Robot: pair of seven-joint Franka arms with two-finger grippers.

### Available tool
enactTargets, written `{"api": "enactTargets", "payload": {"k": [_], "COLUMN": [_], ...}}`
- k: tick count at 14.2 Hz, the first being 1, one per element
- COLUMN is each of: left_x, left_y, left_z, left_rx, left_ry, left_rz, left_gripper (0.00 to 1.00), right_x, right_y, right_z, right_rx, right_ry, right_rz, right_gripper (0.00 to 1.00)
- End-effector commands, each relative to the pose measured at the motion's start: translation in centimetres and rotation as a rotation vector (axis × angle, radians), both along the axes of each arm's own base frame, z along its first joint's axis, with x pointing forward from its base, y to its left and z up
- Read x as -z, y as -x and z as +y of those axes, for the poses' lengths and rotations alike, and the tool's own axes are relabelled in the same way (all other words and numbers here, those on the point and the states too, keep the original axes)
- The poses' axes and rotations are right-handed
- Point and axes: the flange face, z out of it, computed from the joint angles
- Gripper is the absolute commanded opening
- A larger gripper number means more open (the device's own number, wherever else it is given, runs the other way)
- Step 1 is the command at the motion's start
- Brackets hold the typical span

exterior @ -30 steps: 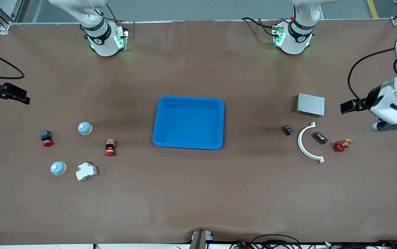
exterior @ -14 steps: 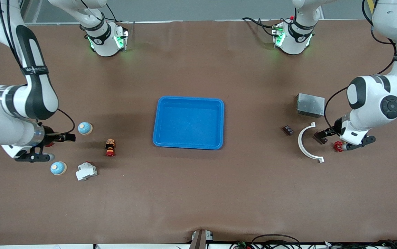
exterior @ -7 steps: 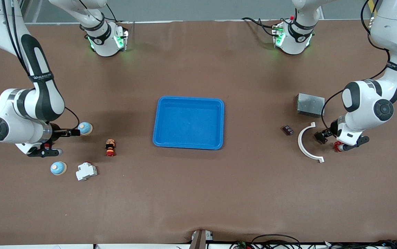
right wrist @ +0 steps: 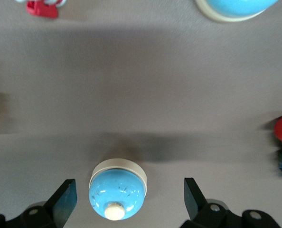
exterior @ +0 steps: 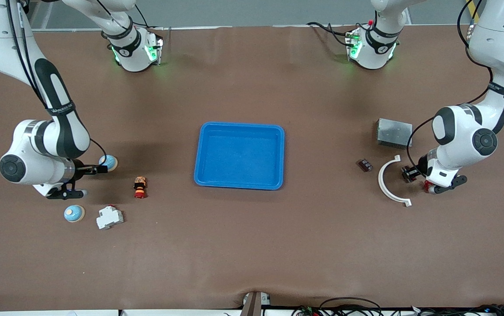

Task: Place electrolytic capacitor and blue bell in tray
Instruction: 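Grasp the brown capacitor with the left gripper while the right gripper grasps the bell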

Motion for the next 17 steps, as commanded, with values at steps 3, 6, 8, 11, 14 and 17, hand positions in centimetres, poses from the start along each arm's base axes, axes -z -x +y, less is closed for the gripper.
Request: {"api": "enactTargets", "payload": {"k": [3,6,8,11,14,17], "left_x": [-5.7,-9.1,-10.6,-11.5,-12.8,-13.8], "left_y": [-1.5,-2.1,-2.1,-1.6,-1.8,-1.7], "left_z": [-1.4,-4.5,-8.7,-13.8,-19.2,-24.9], "left_rx": [0.028,0.05,0.044,0.003,-0.026,-0.061], "left_ry": [-0.026,-0.019,-0.001,0.027,0.066,0.098], "left_rz": [-0.082,-0.079,-0.094,-0.088,-0.103,-0.11], "left_gripper": [0.0,0.0,0.0,0.0,0.0,0.0], "right_x": [1.1,1.7,2.0,2.3,2.6,3.0], "right_y": [1.9,2.6,2.7,3.1,3.2,3.6], "right_z": [0.6,0.7,0.6,0.7,0.6,0.7], "right_rx": [-0.004,-0.002,0.001,0.007,0.01,0.011], "right_ry": [0.004,0.002,0.001,-0.004,-0.004,-0.006], "right_rz": [-0.003,0.0,-0.001,0.006,0.004,0.015], "right_gripper": [1.0,1.0,1.0,1.0,1.0,1.0]}}
